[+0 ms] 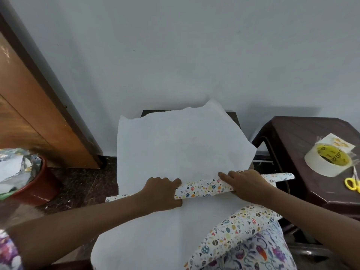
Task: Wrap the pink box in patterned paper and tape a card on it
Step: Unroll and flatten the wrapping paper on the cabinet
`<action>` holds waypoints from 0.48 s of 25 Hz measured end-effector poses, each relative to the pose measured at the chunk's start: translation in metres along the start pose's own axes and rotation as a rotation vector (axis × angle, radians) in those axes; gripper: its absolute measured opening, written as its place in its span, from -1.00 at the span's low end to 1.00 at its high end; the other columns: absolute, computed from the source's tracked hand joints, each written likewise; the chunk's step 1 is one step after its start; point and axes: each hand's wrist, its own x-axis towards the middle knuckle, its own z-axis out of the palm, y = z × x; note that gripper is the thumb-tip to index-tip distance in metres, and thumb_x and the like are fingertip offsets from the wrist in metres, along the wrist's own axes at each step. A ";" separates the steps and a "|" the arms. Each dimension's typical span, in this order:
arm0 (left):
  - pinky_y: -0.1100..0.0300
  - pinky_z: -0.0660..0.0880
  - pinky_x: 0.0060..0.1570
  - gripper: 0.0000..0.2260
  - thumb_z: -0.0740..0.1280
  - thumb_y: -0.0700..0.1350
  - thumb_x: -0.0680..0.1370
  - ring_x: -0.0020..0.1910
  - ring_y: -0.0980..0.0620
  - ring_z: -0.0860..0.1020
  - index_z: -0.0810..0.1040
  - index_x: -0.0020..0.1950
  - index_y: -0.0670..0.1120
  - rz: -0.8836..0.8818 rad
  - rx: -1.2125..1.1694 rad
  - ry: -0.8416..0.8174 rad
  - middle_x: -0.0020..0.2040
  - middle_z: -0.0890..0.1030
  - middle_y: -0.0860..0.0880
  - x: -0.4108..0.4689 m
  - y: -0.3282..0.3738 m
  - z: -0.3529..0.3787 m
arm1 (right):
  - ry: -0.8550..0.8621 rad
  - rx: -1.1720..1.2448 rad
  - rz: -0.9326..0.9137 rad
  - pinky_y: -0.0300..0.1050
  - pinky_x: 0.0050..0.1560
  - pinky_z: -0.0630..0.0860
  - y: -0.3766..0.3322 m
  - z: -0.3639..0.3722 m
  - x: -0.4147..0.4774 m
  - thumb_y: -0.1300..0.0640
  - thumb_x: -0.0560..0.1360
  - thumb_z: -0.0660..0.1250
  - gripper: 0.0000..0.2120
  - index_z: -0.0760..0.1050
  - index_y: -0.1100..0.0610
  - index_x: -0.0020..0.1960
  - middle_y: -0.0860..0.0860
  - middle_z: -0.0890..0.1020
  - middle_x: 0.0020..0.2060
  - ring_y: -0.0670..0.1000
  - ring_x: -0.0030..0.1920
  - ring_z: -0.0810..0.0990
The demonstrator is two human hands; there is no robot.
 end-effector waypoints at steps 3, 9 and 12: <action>0.17 0.37 -0.09 -0.68 0.21 0.16 0.49 0.03 -0.09 0.57 0.42 0.18 0.06 -0.090 -0.112 -0.048 -0.05 0.56 -0.03 0.001 -0.013 0.000 | 0.223 -0.044 0.029 -0.22 -0.59 0.27 0.015 0.017 -0.007 0.27 0.10 0.57 -0.36 0.36 0.13 0.09 0.01 0.52 -0.47 0.01 -0.60 0.46; 0.17 0.41 -0.05 -0.63 0.24 0.25 0.45 0.05 -0.04 0.56 0.45 0.12 0.04 -0.076 -0.220 -0.156 -0.02 0.57 0.01 -0.010 -0.014 0.003 | 0.293 -0.062 -0.095 -0.06 -0.35 0.53 0.027 0.027 -0.025 -0.16 0.34 0.40 -0.32 0.29 0.15 0.31 0.06 0.60 -0.20 0.04 -0.33 0.59; 0.12 0.43 0.04 -0.43 0.28 0.21 0.43 0.14 -0.02 0.51 0.24 0.38 0.08 0.081 -0.130 0.012 0.18 0.49 0.02 -0.012 0.001 -0.005 | 0.275 0.039 -0.103 -0.13 -0.39 0.54 0.024 0.012 -0.021 -0.29 0.42 0.17 -0.35 0.27 0.11 0.34 0.00 0.59 -0.20 -0.01 -0.34 0.59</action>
